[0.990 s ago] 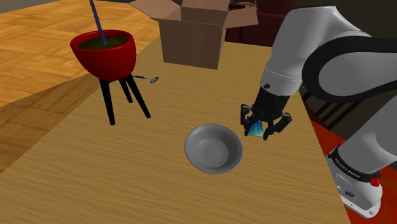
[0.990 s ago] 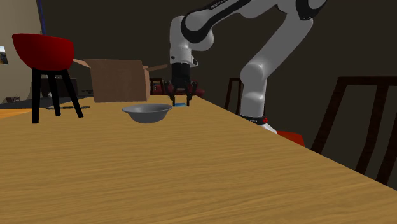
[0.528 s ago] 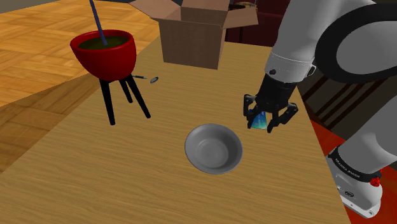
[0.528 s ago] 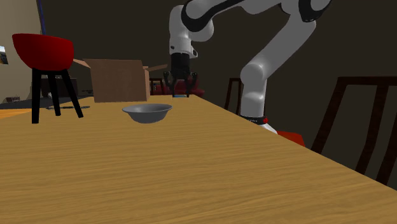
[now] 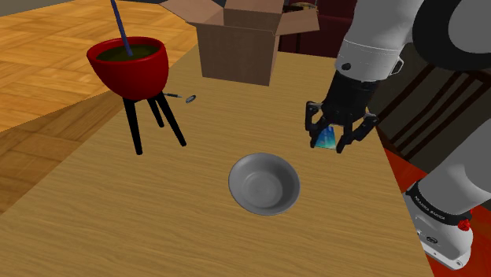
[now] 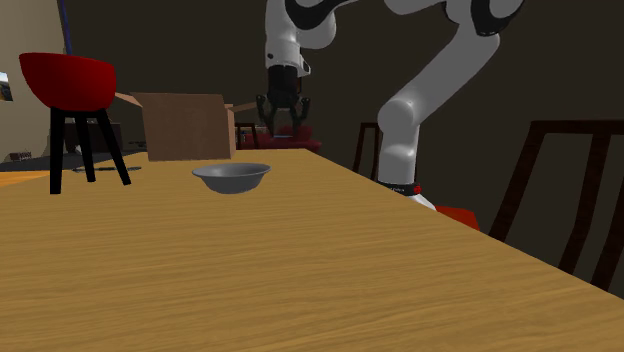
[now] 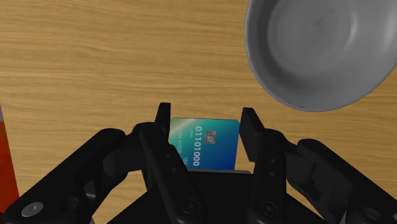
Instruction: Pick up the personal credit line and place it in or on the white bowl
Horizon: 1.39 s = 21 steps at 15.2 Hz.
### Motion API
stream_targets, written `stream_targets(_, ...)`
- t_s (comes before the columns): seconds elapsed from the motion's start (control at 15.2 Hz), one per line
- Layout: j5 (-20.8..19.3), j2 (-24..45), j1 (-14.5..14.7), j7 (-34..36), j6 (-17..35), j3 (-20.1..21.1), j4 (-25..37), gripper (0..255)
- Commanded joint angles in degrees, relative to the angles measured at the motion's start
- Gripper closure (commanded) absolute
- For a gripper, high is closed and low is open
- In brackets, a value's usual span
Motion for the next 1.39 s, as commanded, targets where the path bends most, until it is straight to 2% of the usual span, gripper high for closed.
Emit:
stream_targets(0.0,0.0,1.3,-0.3,1.3,-0.2,1.0,2.0,255)
stream_targets(0.4,-0.4,11.4,-3.3,9.5,3.3,10.5,12.2,255)
stream_targets(0.73,-4.4,21.0,-8.0,17.6,6.1,20.0,21.6,255)
stream_targets(1.32,-4.6,24.2,-9.1,17.5,13.7,23.7,16.9,255)
